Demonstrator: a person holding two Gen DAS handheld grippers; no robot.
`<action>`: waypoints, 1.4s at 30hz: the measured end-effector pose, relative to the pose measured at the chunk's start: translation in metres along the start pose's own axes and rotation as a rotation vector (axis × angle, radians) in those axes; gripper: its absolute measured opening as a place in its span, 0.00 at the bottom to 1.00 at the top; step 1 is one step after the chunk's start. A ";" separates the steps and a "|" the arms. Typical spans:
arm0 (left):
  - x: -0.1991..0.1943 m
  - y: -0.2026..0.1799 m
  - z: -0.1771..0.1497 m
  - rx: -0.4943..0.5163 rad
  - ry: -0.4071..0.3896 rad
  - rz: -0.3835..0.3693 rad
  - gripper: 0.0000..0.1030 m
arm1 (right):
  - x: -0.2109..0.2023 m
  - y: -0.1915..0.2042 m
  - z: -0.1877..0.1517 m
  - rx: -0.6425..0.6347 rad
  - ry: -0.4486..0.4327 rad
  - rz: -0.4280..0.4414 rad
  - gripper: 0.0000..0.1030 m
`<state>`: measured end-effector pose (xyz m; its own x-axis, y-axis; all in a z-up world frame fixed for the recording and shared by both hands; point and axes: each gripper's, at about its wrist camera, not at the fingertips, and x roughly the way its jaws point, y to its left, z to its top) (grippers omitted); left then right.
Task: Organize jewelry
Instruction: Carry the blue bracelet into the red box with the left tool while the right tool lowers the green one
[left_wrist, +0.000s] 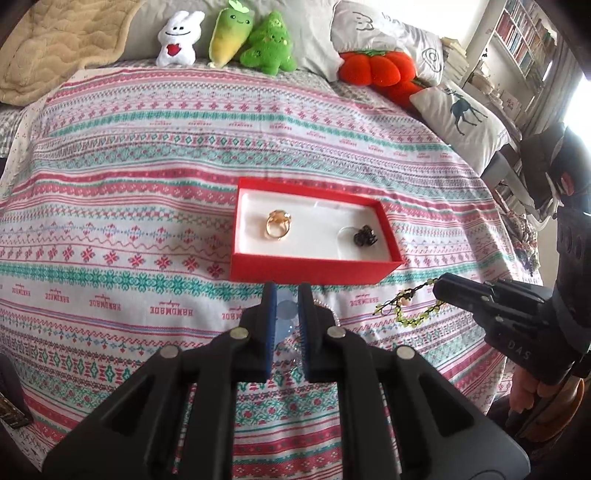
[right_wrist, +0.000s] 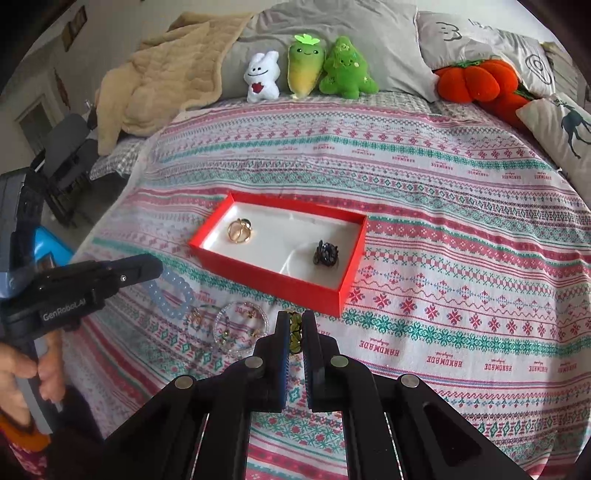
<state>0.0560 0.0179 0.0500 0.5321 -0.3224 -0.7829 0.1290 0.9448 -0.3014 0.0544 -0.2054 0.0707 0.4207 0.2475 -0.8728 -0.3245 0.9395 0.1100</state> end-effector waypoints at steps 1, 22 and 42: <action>-0.003 -0.001 0.002 0.000 -0.008 -0.003 0.12 | -0.002 0.000 0.001 0.004 -0.006 0.001 0.06; 0.007 -0.049 0.047 0.018 -0.106 -0.085 0.12 | -0.012 -0.014 0.032 0.115 -0.091 0.038 0.06; 0.068 -0.002 0.066 -0.039 -0.036 0.091 0.12 | 0.044 -0.016 0.072 0.132 -0.066 0.096 0.06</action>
<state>0.1475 -0.0017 0.0333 0.5697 -0.2327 -0.7882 0.0466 0.9667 -0.2517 0.1393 -0.1920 0.0645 0.4492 0.3485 -0.8226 -0.2532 0.9327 0.2569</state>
